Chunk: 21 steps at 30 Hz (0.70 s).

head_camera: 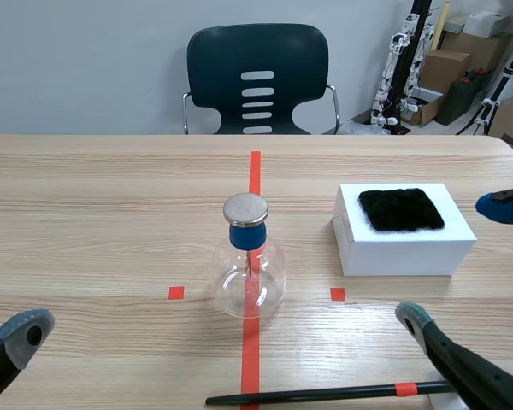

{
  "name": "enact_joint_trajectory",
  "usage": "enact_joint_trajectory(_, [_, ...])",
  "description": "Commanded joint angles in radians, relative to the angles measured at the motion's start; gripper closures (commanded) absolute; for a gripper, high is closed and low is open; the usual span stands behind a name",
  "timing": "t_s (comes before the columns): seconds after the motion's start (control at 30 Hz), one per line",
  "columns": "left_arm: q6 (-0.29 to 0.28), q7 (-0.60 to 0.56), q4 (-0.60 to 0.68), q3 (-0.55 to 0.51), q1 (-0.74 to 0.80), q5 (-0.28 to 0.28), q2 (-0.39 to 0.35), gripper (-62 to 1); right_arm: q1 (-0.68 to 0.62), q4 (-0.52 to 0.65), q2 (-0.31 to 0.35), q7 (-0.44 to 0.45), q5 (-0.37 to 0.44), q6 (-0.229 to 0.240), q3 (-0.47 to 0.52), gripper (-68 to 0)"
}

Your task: Do the electroscope experiment. return to the home posture

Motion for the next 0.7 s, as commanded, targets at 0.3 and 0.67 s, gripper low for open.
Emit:
enact_joint_trajectory(0.3, [0.001, -0.01, 0.005, -0.003, 0.008, -0.007, 0.005, -62.3, 0.001, 0.006, 0.002, 0.022, 0.012, -0.003, 0.006, -67.9])
enact_joint_trajectory(0.67, [0.001, -0.01, 0.005, -0.003, 0.008, -0.007, 0.005, -62.3, 0.0, 0.006, 0.002, 0.014, 0.012, -0.003, 0.006, -67.9])
